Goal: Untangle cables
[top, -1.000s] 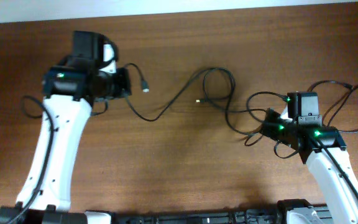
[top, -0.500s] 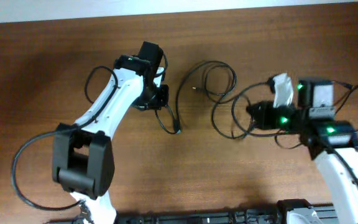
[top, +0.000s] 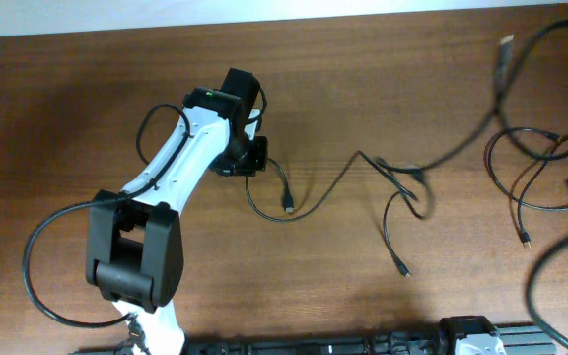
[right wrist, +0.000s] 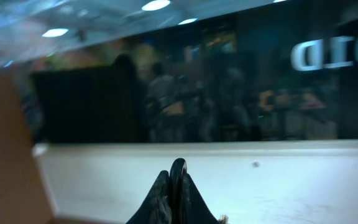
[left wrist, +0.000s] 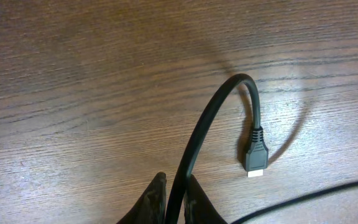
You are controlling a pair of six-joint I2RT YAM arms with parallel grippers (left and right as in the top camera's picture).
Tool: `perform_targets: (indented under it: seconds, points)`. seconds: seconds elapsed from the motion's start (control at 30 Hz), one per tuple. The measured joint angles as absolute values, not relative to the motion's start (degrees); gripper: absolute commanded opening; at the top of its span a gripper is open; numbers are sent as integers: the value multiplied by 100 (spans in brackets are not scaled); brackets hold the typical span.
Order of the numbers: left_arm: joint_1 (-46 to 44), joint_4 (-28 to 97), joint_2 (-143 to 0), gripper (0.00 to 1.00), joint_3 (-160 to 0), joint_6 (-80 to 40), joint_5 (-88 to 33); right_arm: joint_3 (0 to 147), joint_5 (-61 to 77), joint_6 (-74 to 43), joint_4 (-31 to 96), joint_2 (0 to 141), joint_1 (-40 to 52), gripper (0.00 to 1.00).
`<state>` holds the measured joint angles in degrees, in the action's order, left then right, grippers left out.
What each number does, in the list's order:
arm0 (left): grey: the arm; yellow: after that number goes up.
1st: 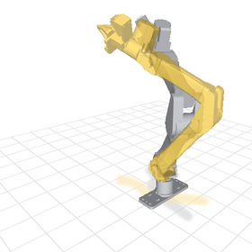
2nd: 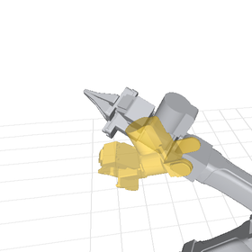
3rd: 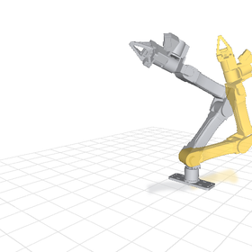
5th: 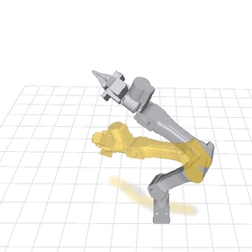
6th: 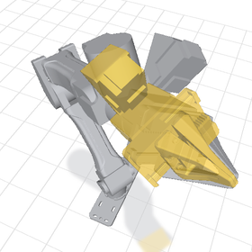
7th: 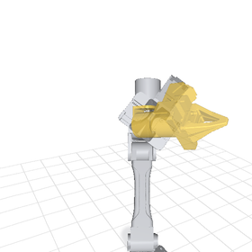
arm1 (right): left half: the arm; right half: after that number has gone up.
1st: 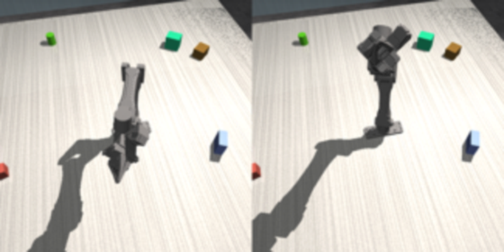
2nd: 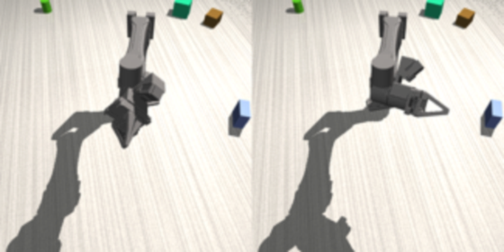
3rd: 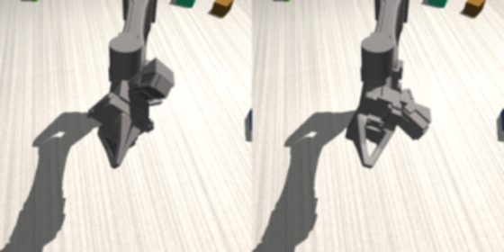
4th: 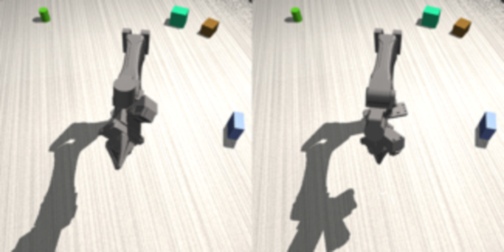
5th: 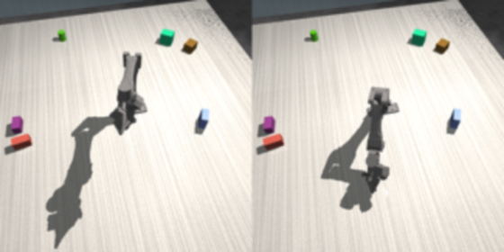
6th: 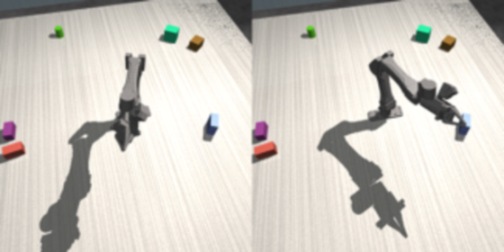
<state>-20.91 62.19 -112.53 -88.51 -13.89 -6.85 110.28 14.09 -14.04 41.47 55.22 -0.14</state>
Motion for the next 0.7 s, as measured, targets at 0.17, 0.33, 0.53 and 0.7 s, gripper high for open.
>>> perform_targets:
  seconds: [0.17,0.33,0.53,0.7]
  points:
    - [-2091,6180,-11253,11,-8851,-1389,-685,11043,805,-1787,5288,5811,-14,4]
    - [-2091,6176,-11253,11,-8851,-1389,-685,11039,454,-1846,6490,7148,-14,4]
    - [-2091,6165,-11253,11,-8851,-1389,-685,11030,342,-1839,7900,8475,-14,4]
    - [-2091,6167,-11253,11,-8851,-1389,-685,11030,-176,-1898,8005,9035,-21,4]
